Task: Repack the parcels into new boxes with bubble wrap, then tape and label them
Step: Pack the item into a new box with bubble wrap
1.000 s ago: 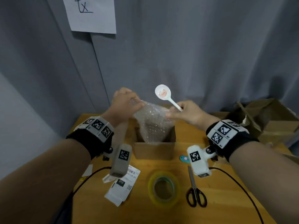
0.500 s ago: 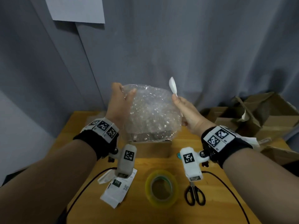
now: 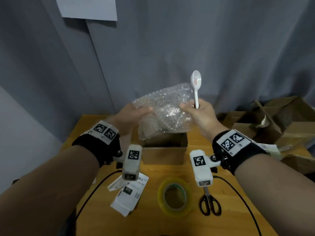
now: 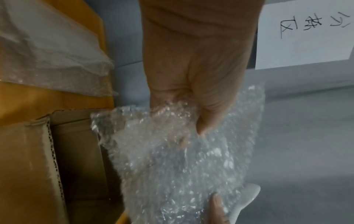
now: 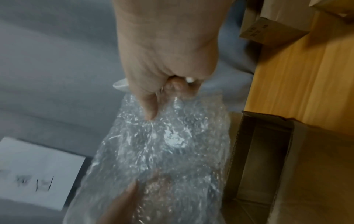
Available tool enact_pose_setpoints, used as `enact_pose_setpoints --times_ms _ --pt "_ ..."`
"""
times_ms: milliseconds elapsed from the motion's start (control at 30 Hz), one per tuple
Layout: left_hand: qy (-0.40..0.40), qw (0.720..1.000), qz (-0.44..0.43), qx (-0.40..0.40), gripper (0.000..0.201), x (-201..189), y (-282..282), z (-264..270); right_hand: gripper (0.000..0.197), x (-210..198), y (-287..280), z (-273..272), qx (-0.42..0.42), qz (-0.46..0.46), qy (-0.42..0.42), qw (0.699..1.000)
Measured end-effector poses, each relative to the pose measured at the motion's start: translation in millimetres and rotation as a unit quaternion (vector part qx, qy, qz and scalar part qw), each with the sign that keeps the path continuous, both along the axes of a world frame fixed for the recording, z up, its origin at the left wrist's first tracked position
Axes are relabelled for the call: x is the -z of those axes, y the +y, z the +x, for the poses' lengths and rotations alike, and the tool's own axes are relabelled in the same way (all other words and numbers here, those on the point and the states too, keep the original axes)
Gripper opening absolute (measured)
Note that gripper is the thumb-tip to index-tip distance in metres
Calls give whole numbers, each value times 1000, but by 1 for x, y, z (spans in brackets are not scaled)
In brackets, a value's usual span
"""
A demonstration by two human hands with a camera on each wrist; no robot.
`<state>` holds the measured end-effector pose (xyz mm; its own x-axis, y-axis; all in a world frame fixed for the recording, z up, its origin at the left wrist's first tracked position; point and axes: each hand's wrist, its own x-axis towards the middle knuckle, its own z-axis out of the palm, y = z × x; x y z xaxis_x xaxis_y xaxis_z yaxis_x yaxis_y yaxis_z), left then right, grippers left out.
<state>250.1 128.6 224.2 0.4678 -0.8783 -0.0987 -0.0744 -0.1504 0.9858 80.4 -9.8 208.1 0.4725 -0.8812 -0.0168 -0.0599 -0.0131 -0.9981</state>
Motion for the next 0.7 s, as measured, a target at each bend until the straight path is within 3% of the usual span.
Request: enact_pose_setpoints --times_ms 67,133,267,333,400,500,600,700 --pt "-55 998 -9 -36 21 -2 -1 1 31 0 0 -1 57 -93 42 993" --pt "-80 995 -14 -53 37 -4 0 7 35 -5 2 -3 104 -199 97 970" --pt "-95 995 -16 -4 24 -13 6 8 50 -26 10 -3 27 -264 126 956" --pt "-86 996 -17 31 17 -20 10 8 61 -32 7 -2 -15 -235 158 959" --pt "-29 998 -17 48 15 -25 11 10 73 -30 -1 -3 -42 -160 151 975" --pt "59 997 -22 49 16 -28 11 8 87 -22 -5 -10 -128 43 12 991" --pt "87 995 -16 49 17 -25 12 3 44 -17 -2 -10 -160 122 -94 975" --pt "41 995 30 91 12 -25 18 0 40 -14 -4 -6 -116 59 -89 988"
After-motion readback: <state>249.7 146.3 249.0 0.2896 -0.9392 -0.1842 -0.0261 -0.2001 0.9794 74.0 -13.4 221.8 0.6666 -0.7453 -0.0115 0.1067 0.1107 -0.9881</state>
